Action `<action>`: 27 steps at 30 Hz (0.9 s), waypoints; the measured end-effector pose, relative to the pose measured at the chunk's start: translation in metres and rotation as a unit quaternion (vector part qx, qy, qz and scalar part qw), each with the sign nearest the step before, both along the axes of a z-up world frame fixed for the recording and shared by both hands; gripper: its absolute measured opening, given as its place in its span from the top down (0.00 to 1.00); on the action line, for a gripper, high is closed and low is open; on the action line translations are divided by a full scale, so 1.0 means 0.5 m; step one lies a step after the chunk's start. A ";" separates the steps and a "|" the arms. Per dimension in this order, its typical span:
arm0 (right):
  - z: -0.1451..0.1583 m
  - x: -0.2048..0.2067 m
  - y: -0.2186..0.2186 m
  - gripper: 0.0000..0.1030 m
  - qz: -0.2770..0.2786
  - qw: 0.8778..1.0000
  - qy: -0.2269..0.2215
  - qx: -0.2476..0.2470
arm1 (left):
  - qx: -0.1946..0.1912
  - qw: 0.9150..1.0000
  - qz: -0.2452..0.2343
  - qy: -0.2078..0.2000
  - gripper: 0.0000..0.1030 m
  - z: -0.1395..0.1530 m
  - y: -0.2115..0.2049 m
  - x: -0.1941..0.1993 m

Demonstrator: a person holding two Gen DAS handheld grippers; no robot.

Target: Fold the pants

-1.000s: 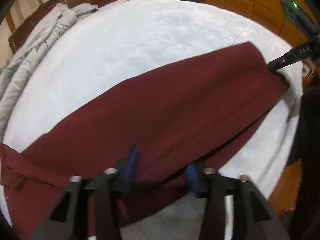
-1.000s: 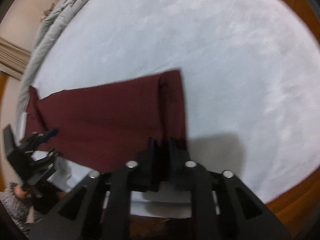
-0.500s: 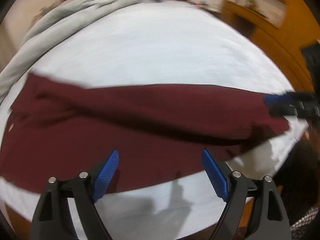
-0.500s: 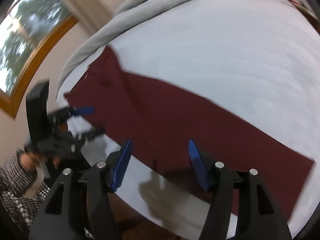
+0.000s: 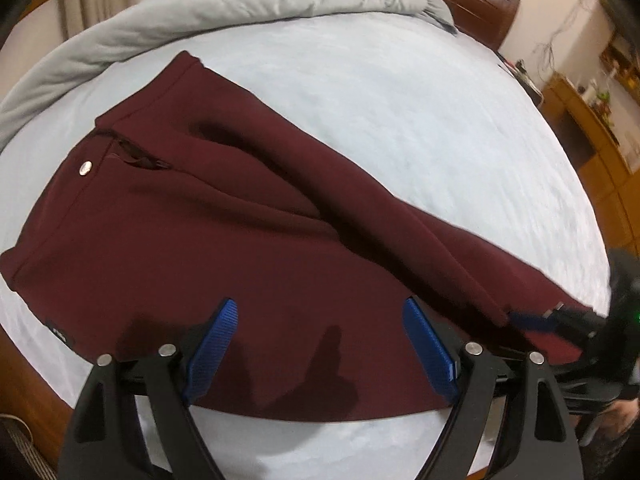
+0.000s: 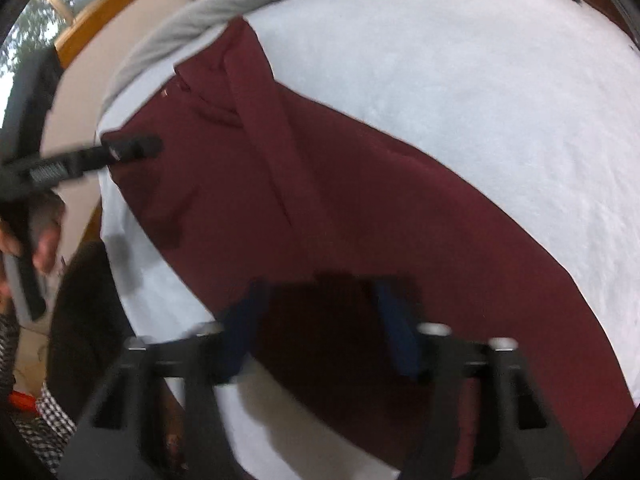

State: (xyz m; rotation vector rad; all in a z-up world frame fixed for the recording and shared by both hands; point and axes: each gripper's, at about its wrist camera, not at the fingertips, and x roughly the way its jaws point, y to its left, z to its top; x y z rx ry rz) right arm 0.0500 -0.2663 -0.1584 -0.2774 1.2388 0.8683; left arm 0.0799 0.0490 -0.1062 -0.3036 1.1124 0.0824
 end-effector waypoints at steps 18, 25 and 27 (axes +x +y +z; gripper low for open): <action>-0.044 -0.016 -0.003 0.91 -0.005 0.999 0.027 0.036 | 0.035 0.993 0.014 0.116 0.17 -0.006 0.038 0.258; -0.039 -0.017 0.004 0.91 -0.003 0.999 0.027 0.037 | 0.087 0.974 0.016 0.207 0.17 -0.064 0.036 0.345; -0.041 -0.016 0.011 0.91 -0.006 0.999 0.031 0.040 | 0.083 0.971 0.016 0.224 0.17 -0.073 0.043 0.368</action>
